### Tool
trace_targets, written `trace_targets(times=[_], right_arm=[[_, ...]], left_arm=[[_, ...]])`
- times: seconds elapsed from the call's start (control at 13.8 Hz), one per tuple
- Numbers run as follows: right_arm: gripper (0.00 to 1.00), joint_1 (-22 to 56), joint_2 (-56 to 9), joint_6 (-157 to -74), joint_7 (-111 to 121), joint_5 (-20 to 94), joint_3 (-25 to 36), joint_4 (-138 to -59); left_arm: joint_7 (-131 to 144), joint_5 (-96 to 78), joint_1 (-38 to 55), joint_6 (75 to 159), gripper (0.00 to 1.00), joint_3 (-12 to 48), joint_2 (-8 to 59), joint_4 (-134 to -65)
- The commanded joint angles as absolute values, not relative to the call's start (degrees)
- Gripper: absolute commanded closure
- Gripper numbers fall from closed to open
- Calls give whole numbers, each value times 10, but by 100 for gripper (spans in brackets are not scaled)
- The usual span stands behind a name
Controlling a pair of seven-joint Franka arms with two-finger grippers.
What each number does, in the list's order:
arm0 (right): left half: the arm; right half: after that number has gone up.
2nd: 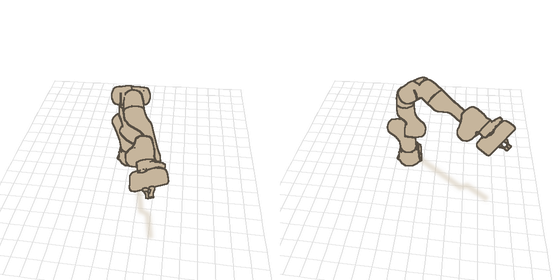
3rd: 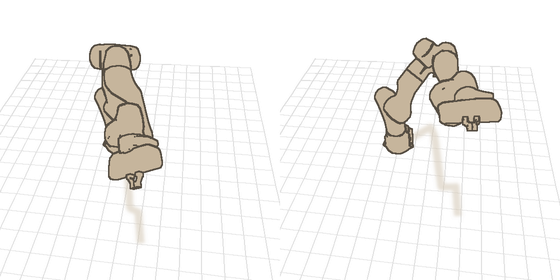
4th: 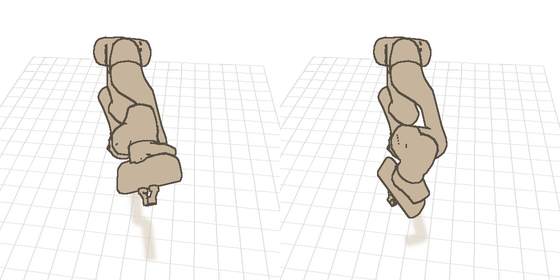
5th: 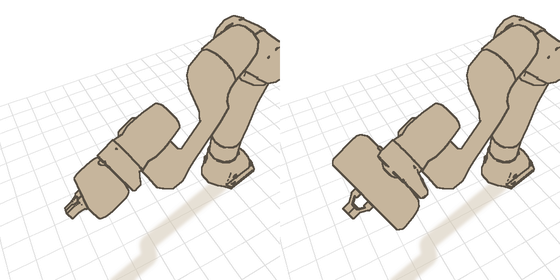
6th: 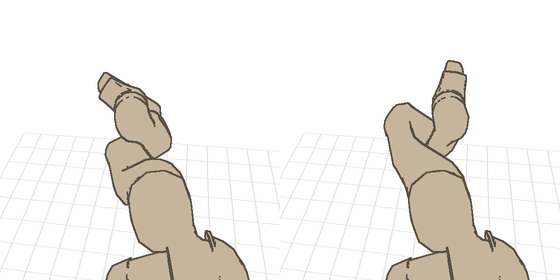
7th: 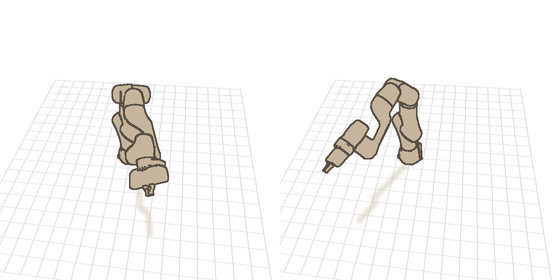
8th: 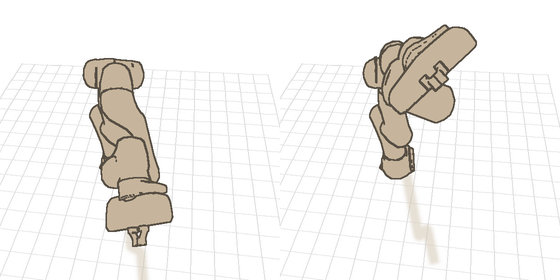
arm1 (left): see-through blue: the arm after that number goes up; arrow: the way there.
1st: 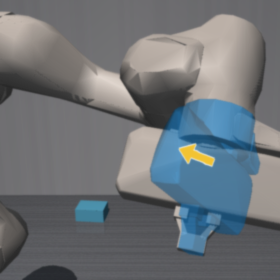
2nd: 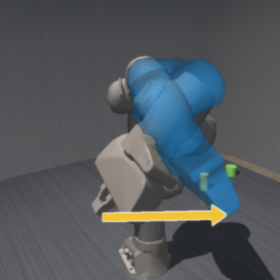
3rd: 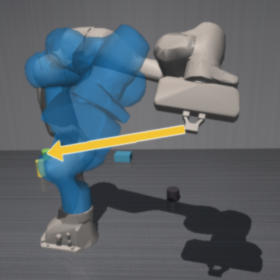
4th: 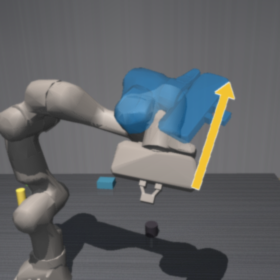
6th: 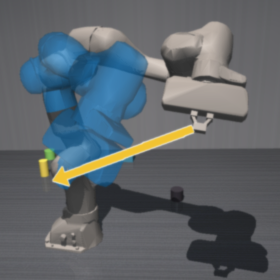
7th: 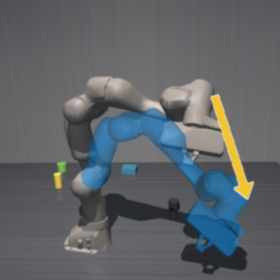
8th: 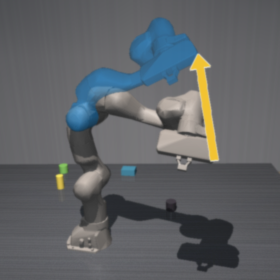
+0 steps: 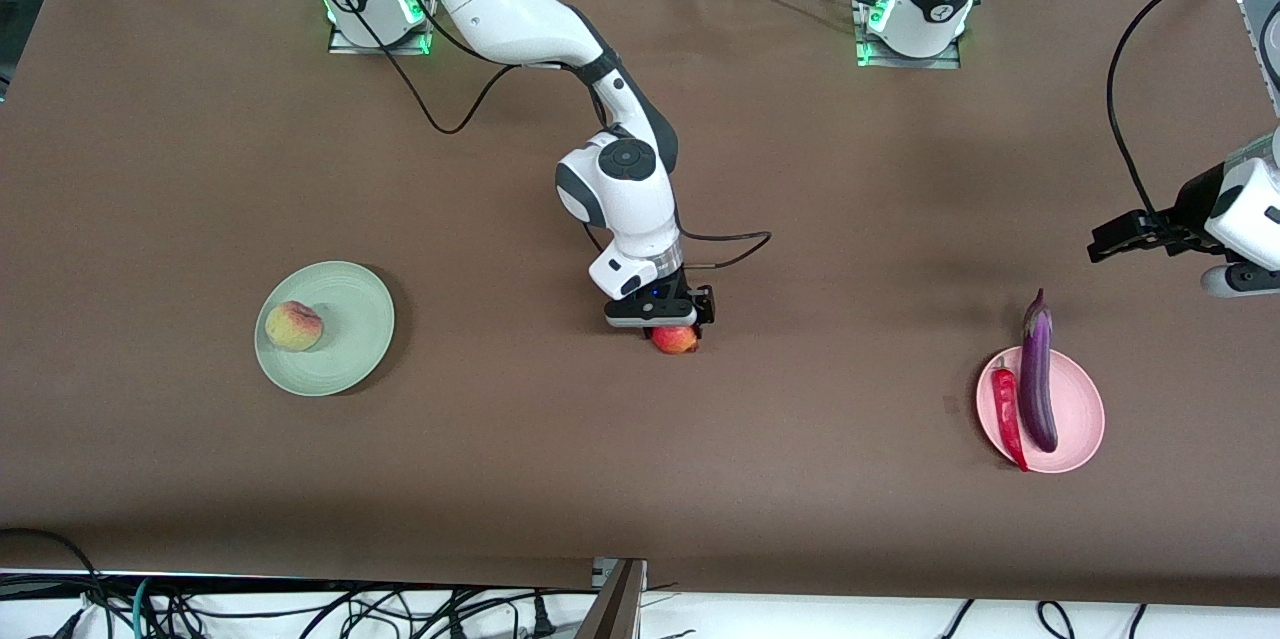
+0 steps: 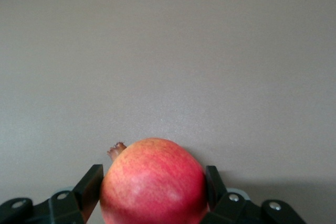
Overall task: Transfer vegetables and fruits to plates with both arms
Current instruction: 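Grasp the pomegranate with the right gripper while the left gripper returns to rest, then carry the pomegranate over the green plate with the right gripper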
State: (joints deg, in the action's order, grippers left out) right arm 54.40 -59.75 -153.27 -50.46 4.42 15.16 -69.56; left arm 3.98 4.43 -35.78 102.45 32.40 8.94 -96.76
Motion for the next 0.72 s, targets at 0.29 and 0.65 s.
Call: trace_targets(times=[0.29, 0.65], right_arm=[[53, 508, -490, -1326, -377, 44, 158, -702], [53, 411, -388, -1187, -93, 145, 159, -770]], left_arm=[[-10, -18, -106, 948, 0, 52, 27, -944], [-7, -5, -6, 954, 0, -27, -15, -979]])
